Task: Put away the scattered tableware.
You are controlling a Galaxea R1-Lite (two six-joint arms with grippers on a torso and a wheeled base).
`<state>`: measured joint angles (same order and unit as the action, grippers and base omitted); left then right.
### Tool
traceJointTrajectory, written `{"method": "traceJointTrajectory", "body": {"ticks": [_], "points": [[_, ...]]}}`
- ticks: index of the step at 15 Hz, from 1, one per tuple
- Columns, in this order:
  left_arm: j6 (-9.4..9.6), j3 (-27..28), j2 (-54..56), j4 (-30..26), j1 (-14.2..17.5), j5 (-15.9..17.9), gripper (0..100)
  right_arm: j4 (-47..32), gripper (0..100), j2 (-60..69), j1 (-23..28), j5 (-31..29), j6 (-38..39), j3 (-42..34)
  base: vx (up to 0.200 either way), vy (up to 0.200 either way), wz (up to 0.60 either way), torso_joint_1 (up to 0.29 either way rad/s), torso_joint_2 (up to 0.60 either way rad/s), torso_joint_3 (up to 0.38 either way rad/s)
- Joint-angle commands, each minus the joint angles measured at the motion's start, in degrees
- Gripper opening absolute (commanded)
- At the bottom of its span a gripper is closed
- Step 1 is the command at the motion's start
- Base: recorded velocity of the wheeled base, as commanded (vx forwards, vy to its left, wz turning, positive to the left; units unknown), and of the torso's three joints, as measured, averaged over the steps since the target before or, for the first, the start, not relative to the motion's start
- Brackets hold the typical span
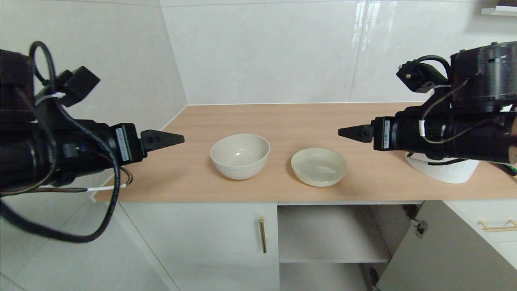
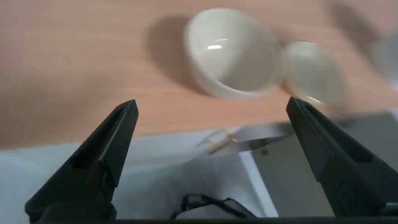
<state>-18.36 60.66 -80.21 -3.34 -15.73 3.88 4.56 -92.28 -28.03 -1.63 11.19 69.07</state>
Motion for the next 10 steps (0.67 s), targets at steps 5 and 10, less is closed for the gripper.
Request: {"method": "traceJointTrajectory", "body": {"ticks": [5, 10], "points": [[-6.87, 14.4, -21.7, -1.1, -2.1, -15.5, 100, -3.8, 100, -8.7, -2.0, -11.1, 3.3, 6.3, 0.000, 0.000, 0.00, 0.000, 0.00, 0.000], [-3.97, 22.0, -29.8, -1.1, -5.5, -24.6, 100, -2.9, 100, -8.1, -2.5, -12.3, 3.4, 6.1, 0.000, 0.000, 0.00, 0.000, 0.00, 0.000]]}}
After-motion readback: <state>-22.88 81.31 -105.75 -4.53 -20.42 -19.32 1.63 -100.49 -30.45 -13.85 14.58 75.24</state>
